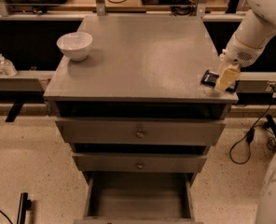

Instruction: Place rxbar blueberry into bottom drawer

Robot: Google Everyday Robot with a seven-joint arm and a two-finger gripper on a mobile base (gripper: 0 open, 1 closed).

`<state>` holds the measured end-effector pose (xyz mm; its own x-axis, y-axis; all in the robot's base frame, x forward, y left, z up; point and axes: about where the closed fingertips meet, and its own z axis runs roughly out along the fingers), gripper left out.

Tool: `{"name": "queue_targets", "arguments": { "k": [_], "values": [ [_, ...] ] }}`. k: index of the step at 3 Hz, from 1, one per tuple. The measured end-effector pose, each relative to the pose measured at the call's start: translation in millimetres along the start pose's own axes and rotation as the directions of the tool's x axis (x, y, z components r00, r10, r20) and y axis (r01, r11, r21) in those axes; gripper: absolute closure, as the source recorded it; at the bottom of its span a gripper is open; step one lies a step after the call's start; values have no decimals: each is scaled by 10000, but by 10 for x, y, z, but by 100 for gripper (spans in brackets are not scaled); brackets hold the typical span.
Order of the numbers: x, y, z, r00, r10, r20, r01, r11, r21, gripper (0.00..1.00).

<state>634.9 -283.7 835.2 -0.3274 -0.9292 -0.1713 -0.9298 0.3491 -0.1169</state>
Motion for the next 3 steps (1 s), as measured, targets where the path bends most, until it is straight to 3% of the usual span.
{"name": "queue_targets", "arguments": {
  "k": [2, 3],
  "values": [
    [5, 21, 61, 9999, 114, 64, -114, 9999, -72, 92],
    [5, 21, 59, 9999, 114, 64, -114, 9999, -72, 100]
  ]
}}
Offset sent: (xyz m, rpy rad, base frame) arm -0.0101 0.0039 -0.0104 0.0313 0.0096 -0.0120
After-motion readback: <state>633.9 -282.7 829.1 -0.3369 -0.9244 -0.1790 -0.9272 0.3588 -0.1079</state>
